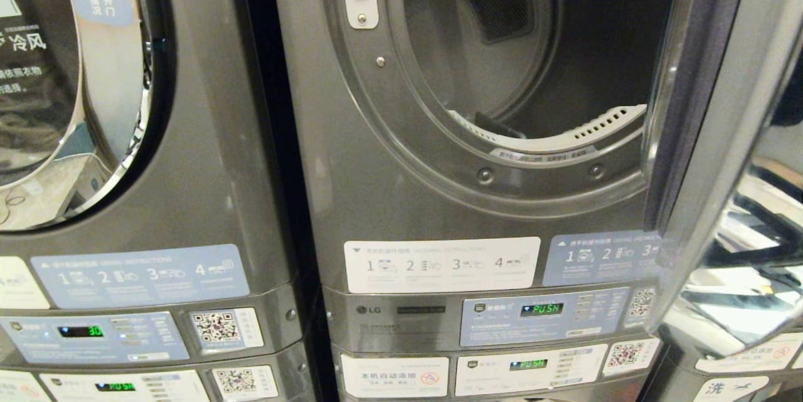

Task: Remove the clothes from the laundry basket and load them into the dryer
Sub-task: Open the dryer

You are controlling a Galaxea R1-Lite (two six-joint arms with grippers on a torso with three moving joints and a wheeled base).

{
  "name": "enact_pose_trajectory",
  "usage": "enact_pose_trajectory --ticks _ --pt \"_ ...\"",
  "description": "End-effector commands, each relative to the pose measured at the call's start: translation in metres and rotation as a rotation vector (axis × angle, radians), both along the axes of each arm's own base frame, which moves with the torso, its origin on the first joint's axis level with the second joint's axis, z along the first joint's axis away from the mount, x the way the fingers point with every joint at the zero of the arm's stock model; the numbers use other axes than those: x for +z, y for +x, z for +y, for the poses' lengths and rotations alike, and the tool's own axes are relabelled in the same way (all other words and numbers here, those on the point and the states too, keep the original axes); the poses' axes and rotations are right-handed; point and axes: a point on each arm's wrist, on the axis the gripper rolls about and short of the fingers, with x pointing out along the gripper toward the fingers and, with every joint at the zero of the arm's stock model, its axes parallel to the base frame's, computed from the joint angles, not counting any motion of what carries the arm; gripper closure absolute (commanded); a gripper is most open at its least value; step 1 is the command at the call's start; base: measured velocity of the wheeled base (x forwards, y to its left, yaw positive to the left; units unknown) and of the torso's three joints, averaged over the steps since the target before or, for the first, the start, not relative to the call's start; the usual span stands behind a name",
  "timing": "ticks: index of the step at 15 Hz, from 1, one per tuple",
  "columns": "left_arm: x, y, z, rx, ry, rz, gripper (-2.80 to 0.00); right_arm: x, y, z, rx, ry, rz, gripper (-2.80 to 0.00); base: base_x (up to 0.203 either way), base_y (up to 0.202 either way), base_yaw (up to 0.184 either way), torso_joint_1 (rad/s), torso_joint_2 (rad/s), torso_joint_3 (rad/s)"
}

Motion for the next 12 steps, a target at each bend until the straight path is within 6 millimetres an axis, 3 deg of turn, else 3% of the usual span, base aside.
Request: enact_pose_trajectory --ticks 1,6,12 --pt "0.0 0.0 0.0 0.001 0.0 0.001 0.0 -0.002 0.005 0.001 -0.012 -0.007 0.012 -2.8 0.0 0.0 0.0 0.0 0.0 0.0" --pt "0.0 0.0 0.0 0.001 0.0 0.0 0.0 -0.004 0.001 -0.015 -0.109 0.003 0.014 -2.8 0.0 0.0 0.0 0.0 0.0 0.0" --pt "0.0 0.0 0.0 0.001 0.0 0.0 0.0 0.008 -0.053 -0.043 -0.139 0.092 -0.017 -2.8 0.0 0.0 0.0 0.0 0.0 0.0"
